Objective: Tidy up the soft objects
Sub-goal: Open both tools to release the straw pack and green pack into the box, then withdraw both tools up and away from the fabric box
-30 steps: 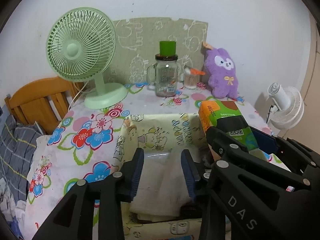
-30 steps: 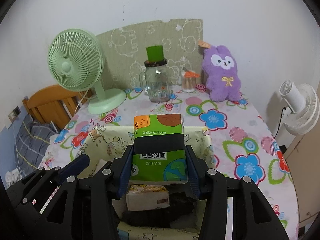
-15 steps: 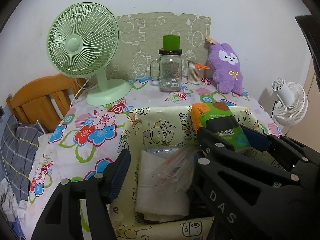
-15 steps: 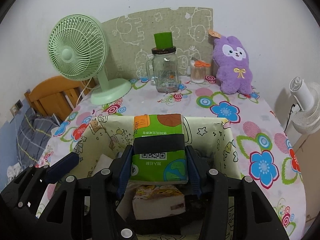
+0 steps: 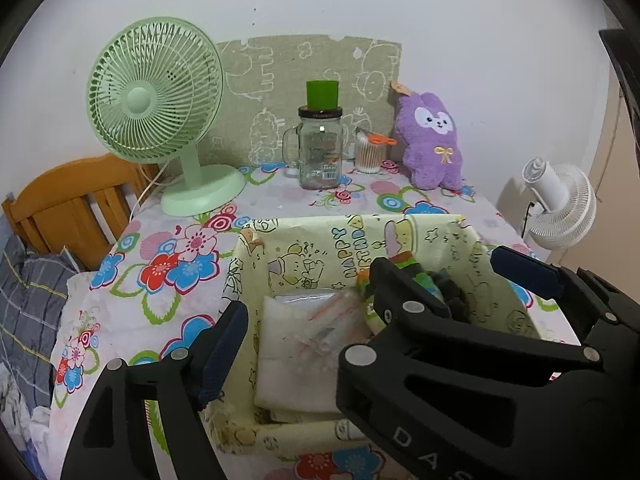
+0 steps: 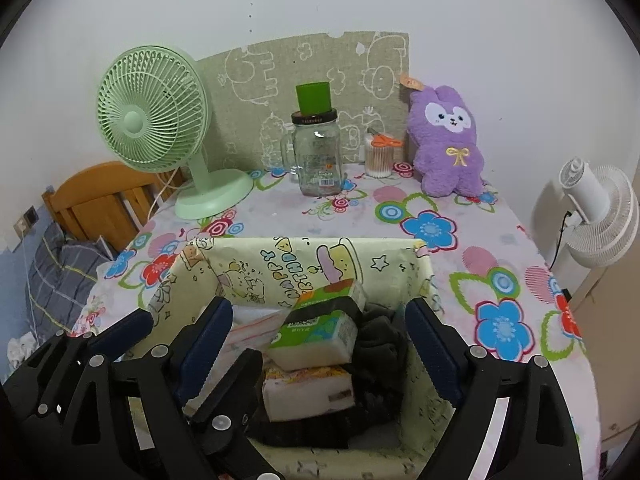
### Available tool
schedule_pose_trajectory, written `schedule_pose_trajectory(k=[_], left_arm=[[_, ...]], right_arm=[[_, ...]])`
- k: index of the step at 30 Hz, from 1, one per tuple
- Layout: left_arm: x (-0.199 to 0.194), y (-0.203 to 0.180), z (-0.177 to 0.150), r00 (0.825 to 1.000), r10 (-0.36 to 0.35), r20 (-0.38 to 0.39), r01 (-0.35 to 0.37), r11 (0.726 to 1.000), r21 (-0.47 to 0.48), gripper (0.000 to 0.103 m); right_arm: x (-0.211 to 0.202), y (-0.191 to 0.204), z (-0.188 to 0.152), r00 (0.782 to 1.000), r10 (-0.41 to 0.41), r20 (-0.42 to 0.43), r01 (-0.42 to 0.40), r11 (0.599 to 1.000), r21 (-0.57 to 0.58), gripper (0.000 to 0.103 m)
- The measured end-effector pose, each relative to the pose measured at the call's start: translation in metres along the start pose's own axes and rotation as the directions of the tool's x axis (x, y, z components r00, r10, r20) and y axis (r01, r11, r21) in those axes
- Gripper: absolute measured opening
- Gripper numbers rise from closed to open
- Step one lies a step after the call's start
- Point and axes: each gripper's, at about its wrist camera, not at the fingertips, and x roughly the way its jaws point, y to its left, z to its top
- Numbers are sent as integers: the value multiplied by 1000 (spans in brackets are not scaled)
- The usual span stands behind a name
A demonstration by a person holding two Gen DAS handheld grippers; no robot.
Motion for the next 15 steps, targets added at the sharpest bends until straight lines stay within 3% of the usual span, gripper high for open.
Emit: schedule_pose_trajectory(k=[15], left_arm=[[-48, -19, -8, 997, -1, 76, 0, 1000, 17, 90]], right_arm=[[-59, -11, -11, 997, -14, 82, 13, 1000, 15, 99]])
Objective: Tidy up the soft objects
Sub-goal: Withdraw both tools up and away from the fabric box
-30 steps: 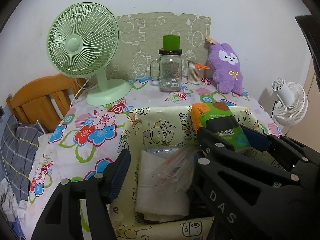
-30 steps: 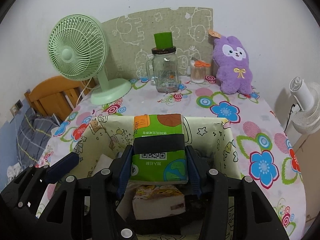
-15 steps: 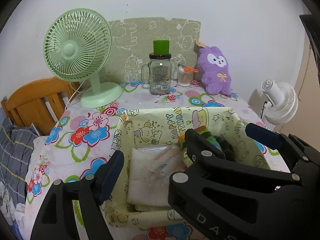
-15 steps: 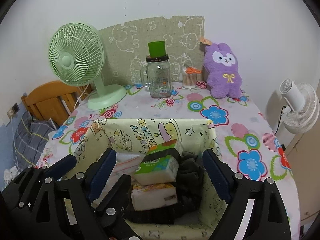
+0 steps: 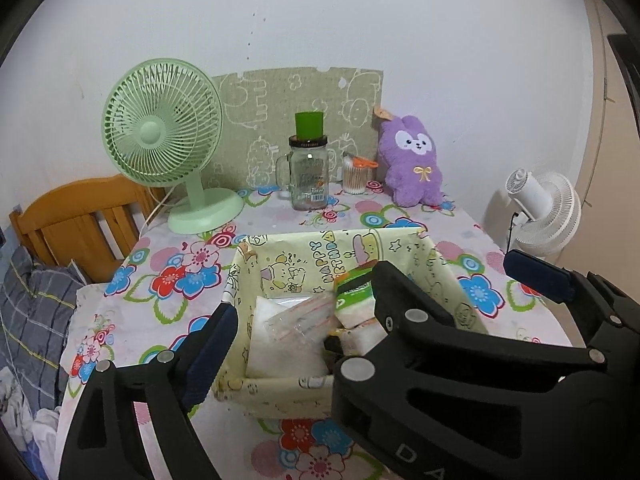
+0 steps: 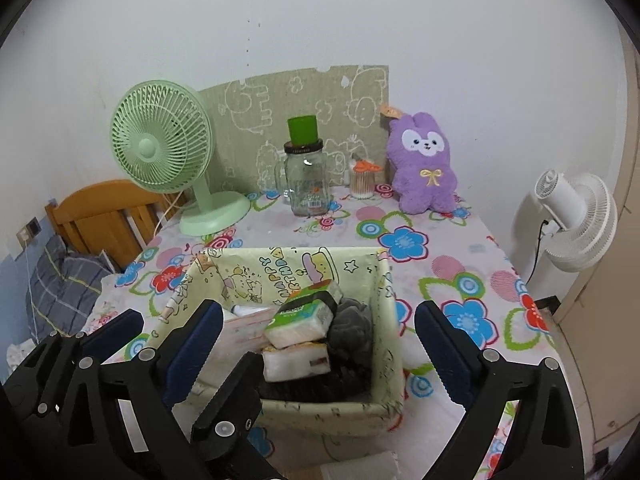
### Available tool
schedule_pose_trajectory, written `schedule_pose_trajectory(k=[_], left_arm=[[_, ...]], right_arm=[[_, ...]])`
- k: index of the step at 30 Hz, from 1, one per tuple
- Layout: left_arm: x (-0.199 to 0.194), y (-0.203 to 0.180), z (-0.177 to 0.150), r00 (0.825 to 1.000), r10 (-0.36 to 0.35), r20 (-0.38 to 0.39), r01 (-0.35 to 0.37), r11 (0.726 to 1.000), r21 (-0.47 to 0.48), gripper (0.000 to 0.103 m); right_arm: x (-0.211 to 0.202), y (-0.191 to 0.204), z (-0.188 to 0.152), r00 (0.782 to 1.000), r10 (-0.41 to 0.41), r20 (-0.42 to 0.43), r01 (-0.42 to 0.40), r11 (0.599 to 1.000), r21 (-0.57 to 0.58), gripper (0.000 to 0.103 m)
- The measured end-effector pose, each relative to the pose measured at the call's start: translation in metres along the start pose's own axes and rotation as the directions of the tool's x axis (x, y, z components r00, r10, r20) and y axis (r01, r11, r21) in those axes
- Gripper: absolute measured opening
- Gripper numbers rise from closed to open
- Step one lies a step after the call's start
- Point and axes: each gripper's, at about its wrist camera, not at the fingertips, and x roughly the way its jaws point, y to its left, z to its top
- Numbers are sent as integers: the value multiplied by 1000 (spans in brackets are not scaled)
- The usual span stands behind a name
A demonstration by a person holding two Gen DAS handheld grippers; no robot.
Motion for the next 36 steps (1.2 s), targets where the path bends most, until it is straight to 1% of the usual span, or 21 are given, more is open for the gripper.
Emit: schedule_pose_trajectory(k=[6, 14, 21, 32, 36], left_arm=[[-22, -7, -5, 999, 29, 28, -30, 1000, 10, 95], [-44, -13, -14, 999, 11, 48, -12, 1000, 11, 96], [-56, -17, -24, 999, -13, 44, 13, 1000, 9, 96], [-69, -24, -46, 998, -38, 46, 38, 999, 10, 96], [-71, -25, -54, 998, -48, 46, 47, 999, 13, 96]], right_arm=[[-24, -2, -5, 1000, 3, 23, -3, 1000, -7, 100], [-51, -4, -14, 999, -1, 52, 1, 1000, -13, 101], [-69, -6, -25, 998, 3, 65, -2, 1000, -17, 101], [-87, -5, -46, 997, -22, 68, 25, 999, -44, 102], [-89, -5, -55, 998, -19, 65, 23, 998, -51, 101]])
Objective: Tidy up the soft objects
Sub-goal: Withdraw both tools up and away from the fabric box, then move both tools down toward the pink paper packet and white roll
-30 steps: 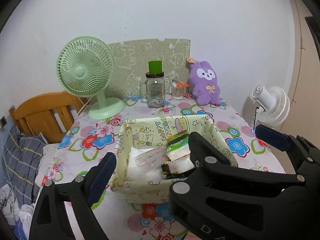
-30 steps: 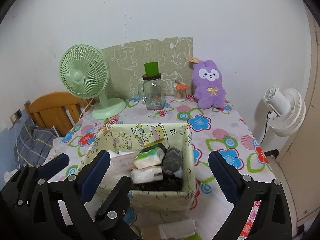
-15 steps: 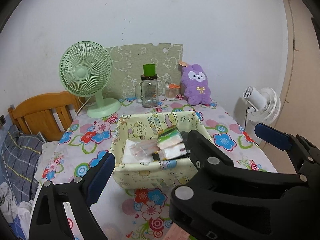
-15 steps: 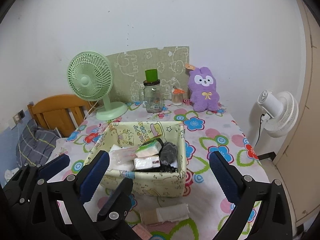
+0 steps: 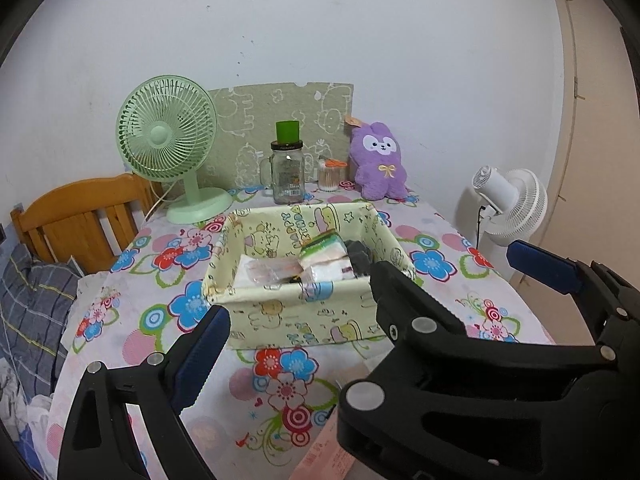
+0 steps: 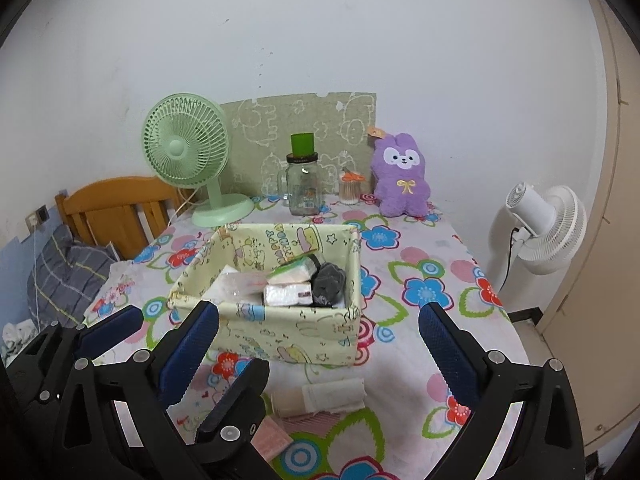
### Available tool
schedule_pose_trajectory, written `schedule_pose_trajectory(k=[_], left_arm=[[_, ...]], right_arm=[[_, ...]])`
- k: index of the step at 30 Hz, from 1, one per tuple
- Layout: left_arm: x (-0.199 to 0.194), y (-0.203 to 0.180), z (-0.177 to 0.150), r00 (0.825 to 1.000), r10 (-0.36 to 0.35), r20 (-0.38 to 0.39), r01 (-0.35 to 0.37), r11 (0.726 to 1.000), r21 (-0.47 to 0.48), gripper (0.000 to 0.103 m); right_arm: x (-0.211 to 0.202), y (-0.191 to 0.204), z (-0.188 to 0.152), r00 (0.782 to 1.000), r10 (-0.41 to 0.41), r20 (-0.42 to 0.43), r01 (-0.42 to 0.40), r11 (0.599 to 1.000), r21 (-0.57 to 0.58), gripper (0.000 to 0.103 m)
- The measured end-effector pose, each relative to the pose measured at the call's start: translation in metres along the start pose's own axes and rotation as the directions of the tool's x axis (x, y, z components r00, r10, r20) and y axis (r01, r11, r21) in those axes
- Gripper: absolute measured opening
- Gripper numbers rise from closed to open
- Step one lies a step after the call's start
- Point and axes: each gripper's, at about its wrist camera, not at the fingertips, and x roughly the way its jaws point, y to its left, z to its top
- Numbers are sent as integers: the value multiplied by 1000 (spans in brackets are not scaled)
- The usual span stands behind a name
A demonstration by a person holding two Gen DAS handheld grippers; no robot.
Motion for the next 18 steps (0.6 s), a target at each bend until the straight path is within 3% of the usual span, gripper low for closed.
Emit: schedule_pose_trajectory(k=[18], left_arm=[[16, -2, -47, 999, -31, -41, 31, 1000, -7, 96]], right_arm=[[11, -2, -50, 999, 13, -51, -13, 1000, -3, 101]])
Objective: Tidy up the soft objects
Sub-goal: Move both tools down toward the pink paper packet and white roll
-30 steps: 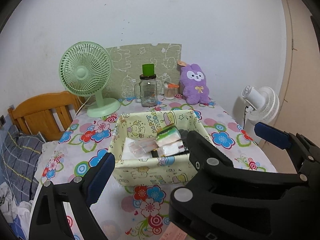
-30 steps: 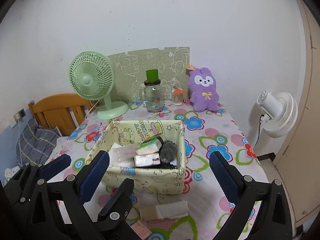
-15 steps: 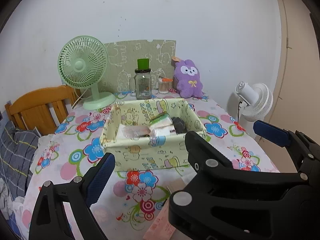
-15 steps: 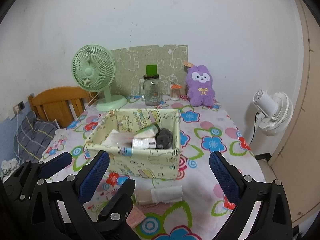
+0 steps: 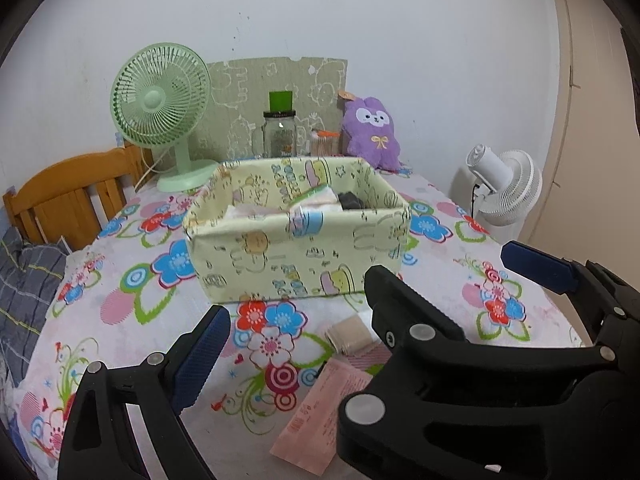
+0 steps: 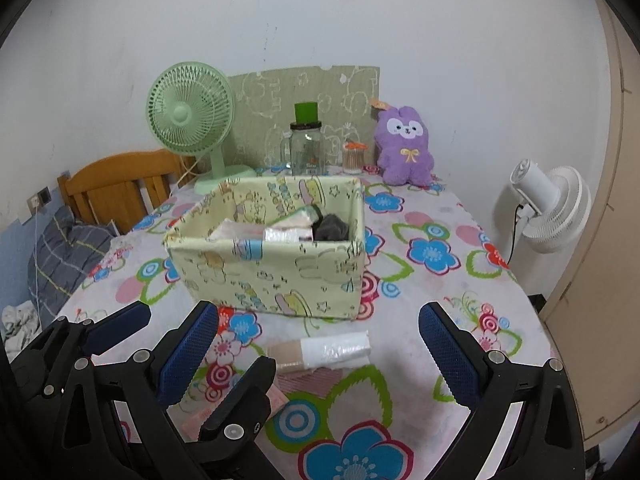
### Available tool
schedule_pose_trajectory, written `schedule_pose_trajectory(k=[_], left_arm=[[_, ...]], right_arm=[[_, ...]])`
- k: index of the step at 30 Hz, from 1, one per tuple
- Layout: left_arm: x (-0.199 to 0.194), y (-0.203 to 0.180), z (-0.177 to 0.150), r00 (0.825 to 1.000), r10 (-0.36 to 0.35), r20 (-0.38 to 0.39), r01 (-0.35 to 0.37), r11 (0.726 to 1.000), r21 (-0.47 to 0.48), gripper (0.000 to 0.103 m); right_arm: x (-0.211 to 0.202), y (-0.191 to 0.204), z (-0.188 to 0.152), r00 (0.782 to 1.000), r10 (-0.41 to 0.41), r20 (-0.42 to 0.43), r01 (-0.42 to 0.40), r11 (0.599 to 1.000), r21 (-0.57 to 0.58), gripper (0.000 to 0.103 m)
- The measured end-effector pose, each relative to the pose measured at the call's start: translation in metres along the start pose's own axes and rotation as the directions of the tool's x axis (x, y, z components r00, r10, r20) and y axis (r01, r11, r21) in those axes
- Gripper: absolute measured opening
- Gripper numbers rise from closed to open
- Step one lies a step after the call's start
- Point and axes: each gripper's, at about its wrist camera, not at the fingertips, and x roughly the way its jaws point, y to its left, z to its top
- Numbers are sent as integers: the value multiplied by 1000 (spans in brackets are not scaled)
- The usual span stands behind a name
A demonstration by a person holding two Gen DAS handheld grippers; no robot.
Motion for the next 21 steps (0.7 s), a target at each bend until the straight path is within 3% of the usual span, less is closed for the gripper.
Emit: schedule_pose_trajectory(k=[21], left_arm=[[31, -6, -44, 991, -39, -126, 46, 998, 49, 95]], right_arm=[[27, -6, -50, 994, -22, -104, 27, 999, 42, 101]])
